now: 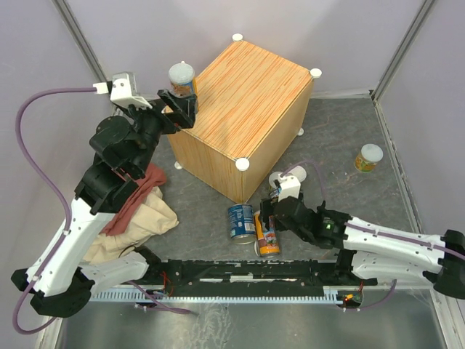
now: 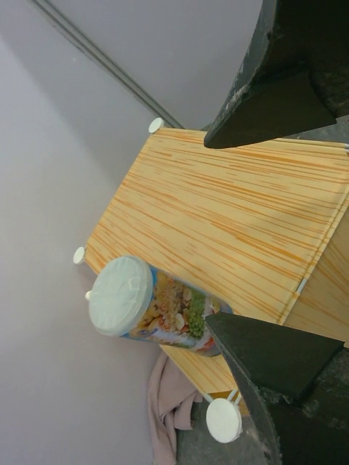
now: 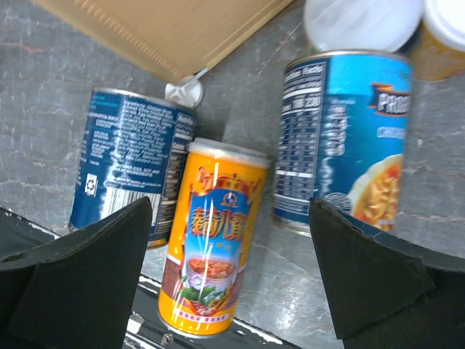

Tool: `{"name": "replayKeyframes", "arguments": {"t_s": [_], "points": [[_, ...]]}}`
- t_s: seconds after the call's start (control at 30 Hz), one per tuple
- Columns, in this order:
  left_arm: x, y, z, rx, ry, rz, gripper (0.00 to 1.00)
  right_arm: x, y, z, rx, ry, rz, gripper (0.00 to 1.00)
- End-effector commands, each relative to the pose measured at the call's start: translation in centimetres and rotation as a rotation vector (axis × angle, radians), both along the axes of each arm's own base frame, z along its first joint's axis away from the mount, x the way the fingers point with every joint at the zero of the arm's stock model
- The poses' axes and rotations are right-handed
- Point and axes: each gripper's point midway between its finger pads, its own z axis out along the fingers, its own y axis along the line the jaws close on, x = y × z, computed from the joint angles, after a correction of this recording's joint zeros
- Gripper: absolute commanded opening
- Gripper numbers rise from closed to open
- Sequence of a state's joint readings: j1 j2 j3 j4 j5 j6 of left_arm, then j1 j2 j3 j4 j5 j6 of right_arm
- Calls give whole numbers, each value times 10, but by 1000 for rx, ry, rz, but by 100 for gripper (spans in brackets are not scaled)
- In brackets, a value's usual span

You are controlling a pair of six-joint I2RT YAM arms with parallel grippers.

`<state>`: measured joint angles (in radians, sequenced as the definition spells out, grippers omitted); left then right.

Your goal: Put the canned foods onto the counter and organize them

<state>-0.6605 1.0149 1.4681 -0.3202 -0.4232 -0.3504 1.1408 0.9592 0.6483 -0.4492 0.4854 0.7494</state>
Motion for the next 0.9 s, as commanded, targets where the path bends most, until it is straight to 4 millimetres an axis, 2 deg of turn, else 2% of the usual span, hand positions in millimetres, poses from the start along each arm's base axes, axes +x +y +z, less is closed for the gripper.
{"name": "replayKeyframes", "arguments": {"t_s": [0.0, 0.4, 0.6, 0.87], "points": [[-12, -8, 7, -75, -23, -60, 100, 0, 20, 7, 56, -25, -41, 95], [-27, -17, -6, -101, -5, -131, 96, -16, 29, -15, -42, 0, -46, 92], [-30, -27, -13, -108, 13, -169, 95, -27, 25, -27, -66, 15, -46, 92], [-35, -25, -13, -116, 11, -176, 94, -37, 17, -39, -98, 29, -43, 91]]}}
